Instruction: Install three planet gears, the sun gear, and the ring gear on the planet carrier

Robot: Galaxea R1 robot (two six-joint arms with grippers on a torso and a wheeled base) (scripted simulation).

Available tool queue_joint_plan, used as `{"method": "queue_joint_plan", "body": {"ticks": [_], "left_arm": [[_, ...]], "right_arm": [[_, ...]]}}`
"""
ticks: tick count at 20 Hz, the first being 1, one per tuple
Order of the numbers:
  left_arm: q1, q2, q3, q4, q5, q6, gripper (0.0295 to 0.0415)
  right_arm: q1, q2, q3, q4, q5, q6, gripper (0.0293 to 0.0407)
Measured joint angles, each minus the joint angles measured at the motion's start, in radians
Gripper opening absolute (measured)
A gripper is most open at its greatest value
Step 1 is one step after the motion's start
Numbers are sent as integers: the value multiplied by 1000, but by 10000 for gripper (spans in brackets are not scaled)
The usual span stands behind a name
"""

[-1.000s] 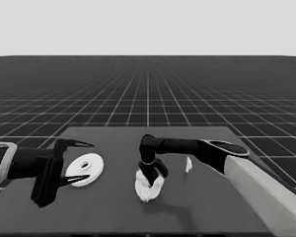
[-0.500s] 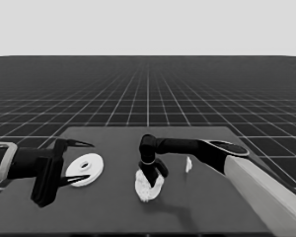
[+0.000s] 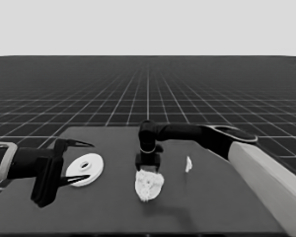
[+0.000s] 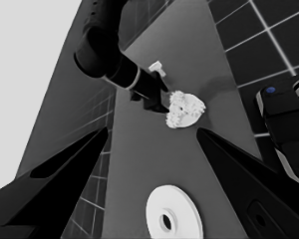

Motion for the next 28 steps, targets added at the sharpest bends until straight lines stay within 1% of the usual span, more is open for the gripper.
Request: {"method": "queue_joint_plan", "body": {"ticks": [1,2,3,4,5,7,10,11,12,13,14,15,16,18,20,21,22,23,25,28], "left_arm": [[0,0,0,0,0,0,385],[0,0,0,0,0,0,385],[0,0,0,0,0,0,385],[0,0,0,0,0,0,385],[0,0,0,0,0,0,385],[0,0,0,0,0,0,385],[0,0,0,0,0,0,385],[191,47,-184,306,325,-484,404],[228,208,-434,193,601,-845,411],[237,341,-679,21,699,-976,400],[245,428,-874,-93,739,-1016,392],[251,488,-1016,-161,764,-1023,388],[256,529,-1114,-200,781,-1019,386],[260,574,-1223,-236,799,-1006,385],[262,593,-1268,-248,806,-998,385],[333,611,-1307,-204,745,-986,385],[385,629,-1343,-181,708,-974,385],[413,643,-1371,-169,686,-964,385],[437,658,-1402,-160,665,-953,385],[446,665,-1415,-156,655,-948,385]], "right_arm": [[-126,-279,431,-213,155,-452,406],[-238,-693,729,-340,246,-752,395],[-298,-944,905,-416,299,-928,389],[-331,-1086,1010,-460,331,-1032,386],[-350,-1166,1072,-486,350,-1092,385],[-365,-1239,1130,-510,368,-1149,385],[-372,-1268,1154,-521,375,-1173,385],[-372,-1271,1157,-522,376,-1176,385],[-372,-1273,1158,-522,376,-1177,385],[-373,-1274,1159,-523,377,-1178,385],[-373,-1274,1160,-523,377,-1179,385],[-373,-1275,1160,-523,377,-1179,385],[-373,-1275,1160,-523,377,-1179,385],[-373,-1275,1160,-523,377,-1180,385],[-373,-1275,1160,-523,377,-1180,385],[-373,-1275,1160,-523,377,-1180,385],[-373,-1275,1160,-523,377,-1180,385],[-373,-1275,1160,-523,377,-1180,385],[-373,-1275,1160,-523,377,-1180,385],[-373,-1275,1160,-523,377,-1180,385]]}}
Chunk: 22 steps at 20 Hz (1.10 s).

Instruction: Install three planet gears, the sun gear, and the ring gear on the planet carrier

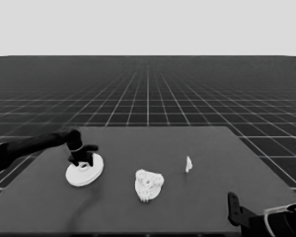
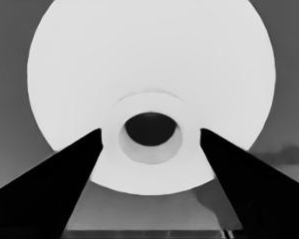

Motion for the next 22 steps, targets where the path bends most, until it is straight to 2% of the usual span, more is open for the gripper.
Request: {"method": "queue_joint_plan", "body": {"ticks": [2,3,12,15,22], "left_arm": [[1,1,-2,1,-2,1,385],[1,1,-3,1,-2,1,349],[1,1,-3,1,-2,1,348],[-142,-58,116,-73,123,-43,348],[-181,-60,119,-98,154,-43,348]], "right_arm": [[0,0,0,0,0,0,385],[0,0,0,0,0,0,385],[0,0,0,0,0,0,385],[0,0,0,0,0,0,385],[0,0,0,0,0,0,385]]}}
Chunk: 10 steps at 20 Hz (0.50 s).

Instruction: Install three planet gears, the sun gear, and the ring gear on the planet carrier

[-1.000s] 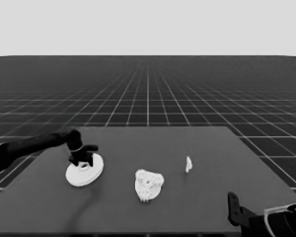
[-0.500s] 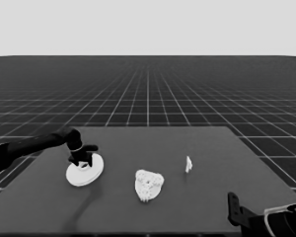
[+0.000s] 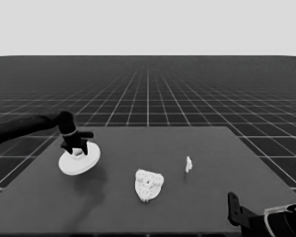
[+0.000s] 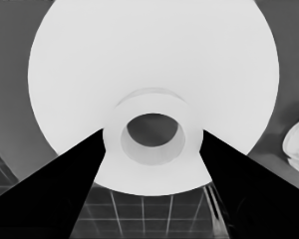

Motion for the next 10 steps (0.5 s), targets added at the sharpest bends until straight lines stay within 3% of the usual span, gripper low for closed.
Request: {"method": "queue_joint_plan", "body": {"ticks": [1,2,3,6,10], "left_arm": [[18,23,323,58,16,-460,349],[36,225,442,85,44,-722,349],[47,403,399,95,61,-823,348],[57,620,237,101,71,-853,348],[59,664,183,102,72,-847,348]], "right_arm": [[0,0,0,0,0,0,385],[0,0,0,0,0,0,385],[0,0,0,0,0,0,385],[0,0,0,0,0,0,385],[0,0,0,0,0,0,385]]}}
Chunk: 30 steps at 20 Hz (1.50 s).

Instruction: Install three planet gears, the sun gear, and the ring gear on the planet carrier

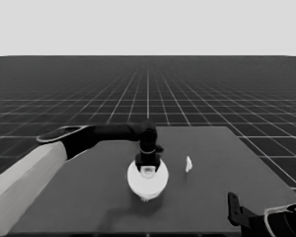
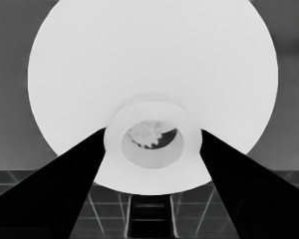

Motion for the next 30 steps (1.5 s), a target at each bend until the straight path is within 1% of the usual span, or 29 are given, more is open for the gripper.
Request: {"method": "queue_joint_plan", "body": {"ticks": [1,2,5,12,30], "left_arm": [[39,6,-19,42,-5,12,348],[68,9,-33,67,-10,21,348],[97,14,-52,95,-16,33,348],[108,16,-56,101,-18,45,348],[117,14,-58,101,-18,198,348]], "right_arm": [[0,0,0,0,0,0,385],[0,0,0,0,0,0,385],[0,0,0,0,0,0,385],[0,0,0,0,0,0,385],[0,0,0,0,0,0,385]]}}
